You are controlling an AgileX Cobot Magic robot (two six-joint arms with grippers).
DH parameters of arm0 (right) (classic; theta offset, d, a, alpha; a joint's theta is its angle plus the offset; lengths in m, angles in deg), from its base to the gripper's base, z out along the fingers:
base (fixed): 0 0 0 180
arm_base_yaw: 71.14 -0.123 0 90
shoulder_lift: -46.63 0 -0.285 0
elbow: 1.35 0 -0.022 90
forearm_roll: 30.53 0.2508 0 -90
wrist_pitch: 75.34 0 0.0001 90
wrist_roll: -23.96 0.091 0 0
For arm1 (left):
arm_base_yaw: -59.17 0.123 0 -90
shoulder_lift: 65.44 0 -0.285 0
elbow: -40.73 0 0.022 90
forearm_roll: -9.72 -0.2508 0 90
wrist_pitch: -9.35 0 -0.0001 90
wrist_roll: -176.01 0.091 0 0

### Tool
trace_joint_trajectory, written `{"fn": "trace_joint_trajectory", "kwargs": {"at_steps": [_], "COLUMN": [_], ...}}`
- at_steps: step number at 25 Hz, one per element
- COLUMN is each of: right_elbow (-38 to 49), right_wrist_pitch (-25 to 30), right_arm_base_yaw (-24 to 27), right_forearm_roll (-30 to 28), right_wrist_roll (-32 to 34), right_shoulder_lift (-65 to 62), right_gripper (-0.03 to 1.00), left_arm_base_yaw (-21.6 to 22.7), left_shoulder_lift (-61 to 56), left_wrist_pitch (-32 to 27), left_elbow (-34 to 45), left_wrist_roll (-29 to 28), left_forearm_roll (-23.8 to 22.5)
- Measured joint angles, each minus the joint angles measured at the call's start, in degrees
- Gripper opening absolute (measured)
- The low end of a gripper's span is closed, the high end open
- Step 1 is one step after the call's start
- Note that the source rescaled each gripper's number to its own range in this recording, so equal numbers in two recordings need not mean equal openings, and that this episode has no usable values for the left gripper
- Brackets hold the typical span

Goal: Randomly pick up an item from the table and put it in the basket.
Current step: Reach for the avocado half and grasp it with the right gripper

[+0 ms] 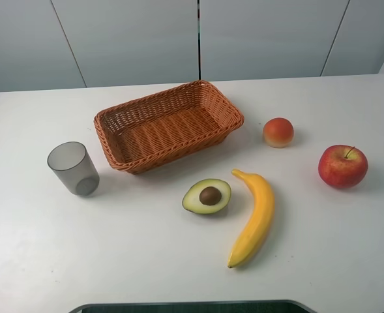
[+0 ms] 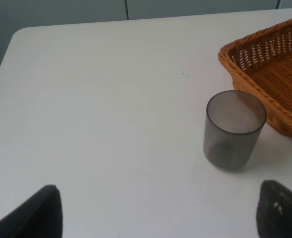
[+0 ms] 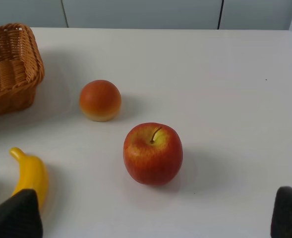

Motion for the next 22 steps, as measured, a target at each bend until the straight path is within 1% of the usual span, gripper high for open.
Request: {"fn": "trace_joint_trajectory", "kwargs": {"at_steps": [17, 20, 22], "right_elbow": [-0.1, -1.22, -3.02], "right_wrist_pitch": [0.0, 1.61, 3.3], "right_arm_base_yaw": [0.0, 0.0, 0.0], "right_forearm_roll": [0.0, 0.0, 0.0], "right_wrist_roll": [0.0, 0.0, 0.0], "right_shoulder_lift": [0.0, 0.86, 4.21], "right_gripper": [1.0, 1.0, 1.0], "left_arm_base_yaw": [0.0, 0.0, 0.0], "left_shoulder_lift": [0.0, 0.0, 0.0], "left_wrist_pitch": [0.0, 0.0, 0.0], "left_elbow": [0.0, 0.0, 0.0], "left_wrist_roll": [0.0, 0.0, 0.0], "left_forearm_roll": [0.0, 0.0, 0.0]}}
